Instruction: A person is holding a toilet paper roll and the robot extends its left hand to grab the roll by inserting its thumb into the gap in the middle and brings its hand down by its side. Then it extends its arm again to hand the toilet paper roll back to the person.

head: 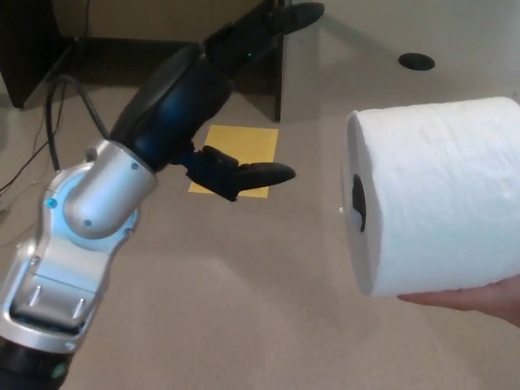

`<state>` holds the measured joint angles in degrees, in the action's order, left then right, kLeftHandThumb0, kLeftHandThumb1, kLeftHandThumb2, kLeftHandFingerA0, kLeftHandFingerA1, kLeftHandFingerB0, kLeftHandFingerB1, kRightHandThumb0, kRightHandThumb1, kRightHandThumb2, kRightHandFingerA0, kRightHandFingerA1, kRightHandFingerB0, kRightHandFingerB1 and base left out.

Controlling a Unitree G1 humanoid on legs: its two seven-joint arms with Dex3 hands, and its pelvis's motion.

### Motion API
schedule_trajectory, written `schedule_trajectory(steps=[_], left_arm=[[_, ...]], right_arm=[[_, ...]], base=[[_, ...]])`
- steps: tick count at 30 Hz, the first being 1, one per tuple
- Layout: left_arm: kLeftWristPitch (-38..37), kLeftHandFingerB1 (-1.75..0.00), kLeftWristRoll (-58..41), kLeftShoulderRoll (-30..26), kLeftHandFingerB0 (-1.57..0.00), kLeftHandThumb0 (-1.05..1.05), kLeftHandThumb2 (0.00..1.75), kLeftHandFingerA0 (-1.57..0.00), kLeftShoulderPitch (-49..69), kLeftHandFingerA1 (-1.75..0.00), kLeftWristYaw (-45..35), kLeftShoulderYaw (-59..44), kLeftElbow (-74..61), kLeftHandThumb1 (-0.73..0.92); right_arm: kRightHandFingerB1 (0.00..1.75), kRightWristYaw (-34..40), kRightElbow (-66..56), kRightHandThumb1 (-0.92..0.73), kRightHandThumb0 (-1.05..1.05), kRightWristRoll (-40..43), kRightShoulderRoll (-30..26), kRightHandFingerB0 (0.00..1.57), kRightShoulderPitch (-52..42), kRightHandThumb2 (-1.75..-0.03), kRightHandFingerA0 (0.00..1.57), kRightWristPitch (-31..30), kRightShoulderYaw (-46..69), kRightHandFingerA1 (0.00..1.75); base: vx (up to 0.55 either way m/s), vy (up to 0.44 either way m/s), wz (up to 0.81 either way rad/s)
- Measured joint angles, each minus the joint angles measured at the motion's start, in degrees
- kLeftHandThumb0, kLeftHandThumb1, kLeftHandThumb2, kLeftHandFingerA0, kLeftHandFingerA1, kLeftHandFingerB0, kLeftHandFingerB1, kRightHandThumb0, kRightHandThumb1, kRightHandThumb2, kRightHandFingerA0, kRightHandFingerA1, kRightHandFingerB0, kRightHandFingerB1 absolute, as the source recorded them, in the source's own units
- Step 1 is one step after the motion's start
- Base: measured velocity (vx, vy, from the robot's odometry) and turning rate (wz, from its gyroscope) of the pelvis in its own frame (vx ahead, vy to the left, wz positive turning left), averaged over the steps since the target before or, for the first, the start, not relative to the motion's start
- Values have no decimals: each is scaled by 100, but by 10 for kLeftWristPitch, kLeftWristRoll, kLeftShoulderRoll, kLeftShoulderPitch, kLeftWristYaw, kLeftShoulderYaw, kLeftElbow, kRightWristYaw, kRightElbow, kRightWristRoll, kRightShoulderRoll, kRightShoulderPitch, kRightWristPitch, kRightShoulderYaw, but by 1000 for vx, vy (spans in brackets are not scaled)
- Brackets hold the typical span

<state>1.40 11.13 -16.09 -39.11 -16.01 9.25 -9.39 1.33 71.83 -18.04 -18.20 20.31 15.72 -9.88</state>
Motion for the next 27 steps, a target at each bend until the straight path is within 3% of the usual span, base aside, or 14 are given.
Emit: schedule_trajectory(steps=[4,5,6,11,12,14,16,17,19,21,22,23,26,27], left_arm=[[0,-49,-9,-1,0,-26,78,-1,0,-49,-13,-4,-1,19],[0,-22,-9,-1,-7,-44,62,-13,0,-40,-15,-4,-1,34],[0,-21,-10,0,-9,-43,55,-12,0,-35,-18,-3,-1,34],[0,-21,-14,10,-6,-44,62,-10,0,-38,-25,3,-1,34],[1,-22,-14,13,-8,-45,62,-12,0,-39,-27,5,-1,34],[2,-49,-14,18,0,-26,77,-1,0,-49,-29,10,-2,17],[3,-49,-13,24,0,-25,76,0,0,-48,-30,15,-1,16],[3,-49,-12,26,0,-25,77,0,0,-48,-30,16,-1,17],[3,-21,-11,29,-7,-45,65,-13,0,-40,-30,20,0,33],[3,-22,-10,29,-2,-47,53,-16,0,-33,-30,24,0,36],[3,-23,-9,30,-1,-49,52,-16,0,-32,-30,27,0,36],[3,-23,-8,30,-1,-50,52,-16,0,-31,-30,29,0,36],[7,-15,-6,31,-6,-54,60,-11,-2,-36,-30,34,0,31],[7,-23,-6,32,-2,-51,51,-13,-2,-30,-30,35,0,36]], right_arm=[[51,0,0,-54,-43,0,0,34,2,-85,63,-1,0,74],[51,0,0,-54,-44,0,0,35,2,-85,63,-1,0,74],[38,0,0,-65,-38,0,0,40,2,-59,65,-1,0,70],[39,0,0,-67,-38,-1,0,41,2,-60,65,-1,-2,69],[51,0,0,-54,-44,-1,0,34,2,-87,64,-1,-2,75],[39,0,0,-66,-38,-1,0,42,2,-59,68,-2,-3,77],[39,0,0,-66,-38,-1,0,42,3,-60,66,-2,-3,73],[51,0,0,-53,-44,-1,0,35,3,-85,61,-2,-3,70],[38,0,0,-67,-37,-1,0,42,3,-60,64,-2,-3,67],[39,0,0,-67,-37,-1,0,42,4,-60,65,-3,-3,71],[51,0,0,-53,-42,-1,0,36,4,-84,63,-3,-2,73],[39,0,0,-67,-37,-1,0,42,4,-60,65,-3,-2,71],[52,0,0,-54,-43,-1,0,37,5,-85,63,-3,-2,74],[39,0,0,-66,-36,-1,0,42,5,-60,65,-3,-2,72]], base=[[0,0,0],[0,0,0],[0,0,0],[0,0,0],[0,0,0],[0,0,0],[0,0,0],[0,0,0],[0,0,0],[0,0,0],[0,0,0],[0,0,0],[0,0,0],[0,0,0]])
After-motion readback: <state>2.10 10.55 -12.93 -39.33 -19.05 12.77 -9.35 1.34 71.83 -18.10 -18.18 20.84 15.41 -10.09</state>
